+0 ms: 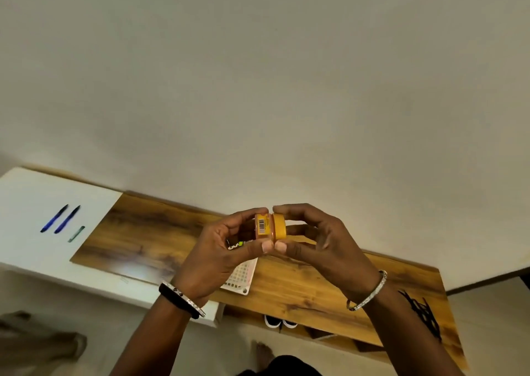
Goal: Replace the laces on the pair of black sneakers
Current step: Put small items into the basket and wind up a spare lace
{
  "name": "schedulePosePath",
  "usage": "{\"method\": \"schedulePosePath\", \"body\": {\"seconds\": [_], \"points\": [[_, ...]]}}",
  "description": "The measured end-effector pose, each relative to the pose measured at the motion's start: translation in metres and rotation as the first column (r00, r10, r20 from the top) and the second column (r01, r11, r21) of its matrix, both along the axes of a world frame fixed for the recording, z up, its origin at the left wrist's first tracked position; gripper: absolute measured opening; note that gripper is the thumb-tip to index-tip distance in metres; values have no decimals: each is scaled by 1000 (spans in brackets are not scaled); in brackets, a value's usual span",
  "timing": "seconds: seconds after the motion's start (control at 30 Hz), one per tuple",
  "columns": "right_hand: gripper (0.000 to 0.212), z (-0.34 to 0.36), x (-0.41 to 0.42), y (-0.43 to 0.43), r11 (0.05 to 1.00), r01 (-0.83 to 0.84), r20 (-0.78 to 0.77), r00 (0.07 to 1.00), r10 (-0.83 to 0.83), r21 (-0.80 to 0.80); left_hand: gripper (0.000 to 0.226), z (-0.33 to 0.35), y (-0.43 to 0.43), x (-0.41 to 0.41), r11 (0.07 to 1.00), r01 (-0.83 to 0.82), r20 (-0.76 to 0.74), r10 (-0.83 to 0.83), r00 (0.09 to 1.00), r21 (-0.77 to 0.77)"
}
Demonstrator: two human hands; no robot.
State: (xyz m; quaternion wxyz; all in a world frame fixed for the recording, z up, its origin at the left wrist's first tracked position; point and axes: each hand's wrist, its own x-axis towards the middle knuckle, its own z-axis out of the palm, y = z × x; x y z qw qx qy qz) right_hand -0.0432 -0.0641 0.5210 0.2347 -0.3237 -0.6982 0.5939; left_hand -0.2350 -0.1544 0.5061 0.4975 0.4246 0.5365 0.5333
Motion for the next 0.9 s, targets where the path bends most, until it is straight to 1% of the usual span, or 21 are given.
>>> {"method": "schedulePosePath", "body": {"seconds": [0.03, 0.1, 0.13, 0.17, 0.23, 0.27, 0.33, 0.37, 0.4, 0.43, 0.5, 0.53, 0.57, 0.63, 0.7, 0.8, 0.9], "points": [[48, -2, -2, 3, 998, 27, -38, 999, -29, -60, 58, -3, 3, -2, 1000, 7, -13, -7, 1000, 3], [36, -5, -11, 6, 970, 73, -101, 990, -98, -231, 62, -7, 9, -5, 1000, 18, -27, -18, 999, 22], [36, -7, -17, 9, 945, 97, -95, 987, -133, -313, 64, -10, 13, -7, 999, 23, -44, -22, 999, 33], [42, -11, -22, 12, 917, 126, -61, 985, -160, -378, 65, -12, 17, -9, 999, 27, -78, -23, 997, 48], [55, -16, -33, 20, 866, 169, 57, 985, -161, -471, 63, -19, 25, -11, 997, 25, -152, -13, 988, 77], [59, -19, -37, 25, 861, 173, 121, 984, -131, -478, 62, -23, 29, -13, 996, 20, -173, -5, 985, 85], [63, -26, -44, 39, 874, 150, 207, 977, -57, -462, 62, -31, 36, -19, 998, -12, -144, 20, 989, 61], [58, -29, -47, 48, 876, 125, 193, 980, -37, -465, 63, -36, 42, -24, 999, -30, -110, 34, 993, 40], [50, -33, -47, 56, 879, 78, 138, 990, -14, -470, 63, -41, 45, -28, 999, -44, -75, 45, 996, 20], [51, -37, -46, 63, 893, 17, 80, 997, 22, -449, 62, -45, 49, -32, 998, -57, -46, 57, 997, 2], [66, -44, -45, 75, 929, -90, 29, 994, 107, -358, 61, -54, 55, -38, 997, -69, -8, 69, 998, -29], [65, -48, -48, 80, 936, -101, 15, 993, 113, -336, 61, -58, 59, -40, 997, -70, 2, 70, 998, -38], [58, -52, -51, 83, 934, -72, 3, 997, 78, -350, 61, -62, 61, -41, 997, -66, 7, 66, 998, -44], [44, -58, -63, 87, 890, 21, -9, 1000, -28, -456, 62, -68, 66, -43, 996, -65, 0, 65, 998, -58], [43, -65, -73, 94, 817, 88, 44, 996, -77, -570, 61, -75, 70, -45, 996, -77, -84, 72, 994, -53], [41, -73, -82, 104, 766, 103, 121, 992, -33, -635, 58, -89, 71, -48, 995, -93, -208, 85, 974, -31], [35, -87, -89, 110, 707, 129, 184, 983, 2, -696, 55, -107, 70, -50, 993, -102, -224, 88, 970, -52]]}}
